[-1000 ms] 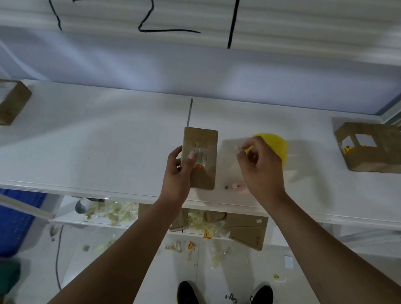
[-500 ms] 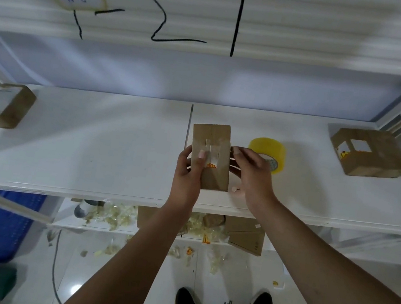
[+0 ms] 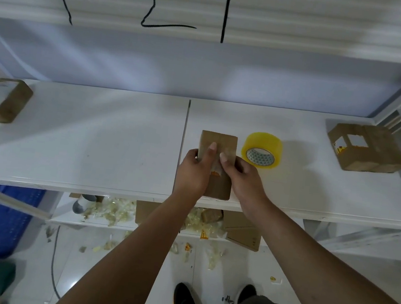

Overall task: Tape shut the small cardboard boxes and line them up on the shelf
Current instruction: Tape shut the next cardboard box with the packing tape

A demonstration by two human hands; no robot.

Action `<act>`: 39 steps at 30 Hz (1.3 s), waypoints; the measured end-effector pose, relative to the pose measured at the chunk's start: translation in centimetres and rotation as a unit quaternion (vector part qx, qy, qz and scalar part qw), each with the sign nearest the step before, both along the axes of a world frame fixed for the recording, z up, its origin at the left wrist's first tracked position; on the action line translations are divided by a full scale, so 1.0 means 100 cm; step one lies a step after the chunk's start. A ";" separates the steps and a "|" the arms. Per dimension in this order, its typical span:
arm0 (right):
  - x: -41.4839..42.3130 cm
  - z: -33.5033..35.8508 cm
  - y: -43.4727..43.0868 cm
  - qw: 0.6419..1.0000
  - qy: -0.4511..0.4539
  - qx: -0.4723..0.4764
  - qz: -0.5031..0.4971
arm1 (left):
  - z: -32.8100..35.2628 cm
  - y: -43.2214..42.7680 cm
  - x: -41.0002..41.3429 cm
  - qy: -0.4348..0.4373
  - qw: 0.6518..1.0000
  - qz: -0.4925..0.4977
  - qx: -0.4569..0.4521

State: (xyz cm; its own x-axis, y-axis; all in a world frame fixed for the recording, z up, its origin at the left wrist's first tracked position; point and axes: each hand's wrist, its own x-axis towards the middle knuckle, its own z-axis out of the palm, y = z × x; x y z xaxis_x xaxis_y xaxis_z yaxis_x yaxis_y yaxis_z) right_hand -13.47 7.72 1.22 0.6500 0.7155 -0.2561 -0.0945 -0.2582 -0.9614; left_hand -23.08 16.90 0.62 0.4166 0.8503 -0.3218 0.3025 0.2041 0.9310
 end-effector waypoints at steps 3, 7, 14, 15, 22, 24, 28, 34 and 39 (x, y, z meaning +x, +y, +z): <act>0.003 0.004 -0.004 0.999 0.022 0.033 0.015 | 0.000 -0.002 0.002 -0.009 1.000 0.020 -0.002; 0.017 0.007 -0.014 0.994 -0.097 0.040 0.024 | 0.004 -0.011 0.005 -0.105 0.992 0.010 -0.063; 0.032 0.009 -0.010 0.990 -0.115 0.021 0.083 | 0.012 -0.025 0.019 -0.070 0.996 0.046 0.003; 0.035 0.009 -0.009 0.989 -0.122 0.015 0.083 | 0.012 -0.025 0.020 -0.087 0.995 0.037 -0.029; 0.049 0.007 0.000 0.999 0.006 -0.007 0.051 | 0.002 -0.030 0.021 -0.049 0.992 0.116 0.016; 0.051 0.003 0.001 0.996 0.029 -0.004 0.079 | -0.002 -0.029 0.022 -0.033 0.989 0.142 0.025; 0.047 -0.018 0.000 0.993 -0.022 -0.020 0.111 | -0.012 -0.022 0.024 0.016 0.987 0.160 0.025; 0.042 -0.030 0.006 0.985 -0.043 -0.099 0.137 | -0.030 0.005 0.021 0.106 0.990 0.088 0.036; 0.035 -0.030 0.019 0.980 -0.075 -0.130 0.130 | -0.045 0.027 0.015 0.203 0.973 0.002 0.106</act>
State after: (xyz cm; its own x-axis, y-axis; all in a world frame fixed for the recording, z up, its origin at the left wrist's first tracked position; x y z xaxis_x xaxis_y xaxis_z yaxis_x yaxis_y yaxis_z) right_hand -9.93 9.64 -1.81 0.4989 0.7851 -0.3669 0.1448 -0.4930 -0.8579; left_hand -21.54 19.58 -3.91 0.2887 0.9169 -0.2755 0.6538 0.0214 0.7564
